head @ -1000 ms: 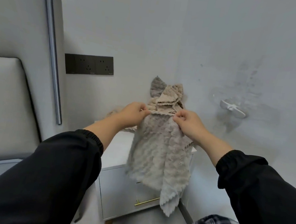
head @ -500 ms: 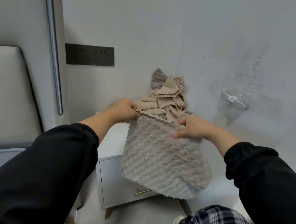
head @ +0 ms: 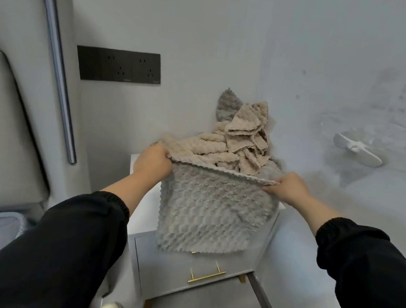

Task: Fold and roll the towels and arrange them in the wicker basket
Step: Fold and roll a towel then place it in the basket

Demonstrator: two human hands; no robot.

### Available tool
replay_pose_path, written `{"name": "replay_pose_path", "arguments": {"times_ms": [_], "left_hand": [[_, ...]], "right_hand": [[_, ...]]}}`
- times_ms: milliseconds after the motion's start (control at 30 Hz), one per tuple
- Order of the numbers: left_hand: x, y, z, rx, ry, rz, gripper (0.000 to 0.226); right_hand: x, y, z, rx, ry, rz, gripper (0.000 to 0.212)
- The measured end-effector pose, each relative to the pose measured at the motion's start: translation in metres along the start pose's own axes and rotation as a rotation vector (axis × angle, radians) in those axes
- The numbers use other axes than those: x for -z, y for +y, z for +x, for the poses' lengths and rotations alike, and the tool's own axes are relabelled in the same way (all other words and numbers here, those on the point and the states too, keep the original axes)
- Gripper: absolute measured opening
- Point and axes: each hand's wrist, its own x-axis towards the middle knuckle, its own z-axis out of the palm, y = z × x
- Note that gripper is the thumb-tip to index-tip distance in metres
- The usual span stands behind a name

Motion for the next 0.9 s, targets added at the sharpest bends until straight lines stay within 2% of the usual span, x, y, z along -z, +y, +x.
{"name": "replay_pose_path", "arguments": {"times_ms": [33,133,167,267,333,467,600,700,800,867,900], "left_hand": [[-0.003,-0.006,0.008,0.032,0.001,-0.084,0.024],[-0.011,-0.018,0.025,0.158,0.021,-0.430,0.033],[-0.014,-0.021,0.031,0.204,0.031,-0.535,0.034],[-0.019,-0.026,0.052,0.323,0.063,-0.800,0.034],[-0.021,-0.030,0.067,0.348,0.104,-0.909,0.032],[-0.023,-0.035,0.075,0.392,0.065,-1.059,0.028],[-0.043,-0.051,0.049,0.570,0.000,-1.231,0.028],[-0.055,-0.057,0.024,0.643,0.013,-1.316,0.027],[-0.060,-0.057,0.009,0.621,0.024,-1.407,0.015],[-0.068,-0.064,0.005,0.558,0.007,-1.244,0.020],[-0.074,-0.071,0.004,0.492,-0.017,-1.045,0.031]], "right_hand": [[-0.004,-0.003,0.009,-0.021,-0.005,0.039,0.047],[-0.017,-0.017,0.035,-0.007,-0.029,0.159,0.012],[-0.023,-0.023,0.045,0.002,-0.005,0.180,0.009],[-0.037,-0.042,0.070,0.059,0.119,0.134,0.028],[-0.041,-0.054,0.083,0.100,0.230,0.194,0.039],[-0.045,-0.063,0.091,0.128,0.336,0.301,0.028],[-0.071,-0.038,0.069,0.103,0.278,0.350,0.018],[-0.095,-0.023,0.038,0.127,0.259,0.392,0.025],[-0.119,-0.015,0.011,0.155,0.268,0.370,0.023],[-0.137,-0.008,0.001,0.178,0.211,0.284,0.021],[-0.144,-0.005,-0.004,0.175,0.172,0.244,0.022]]}}
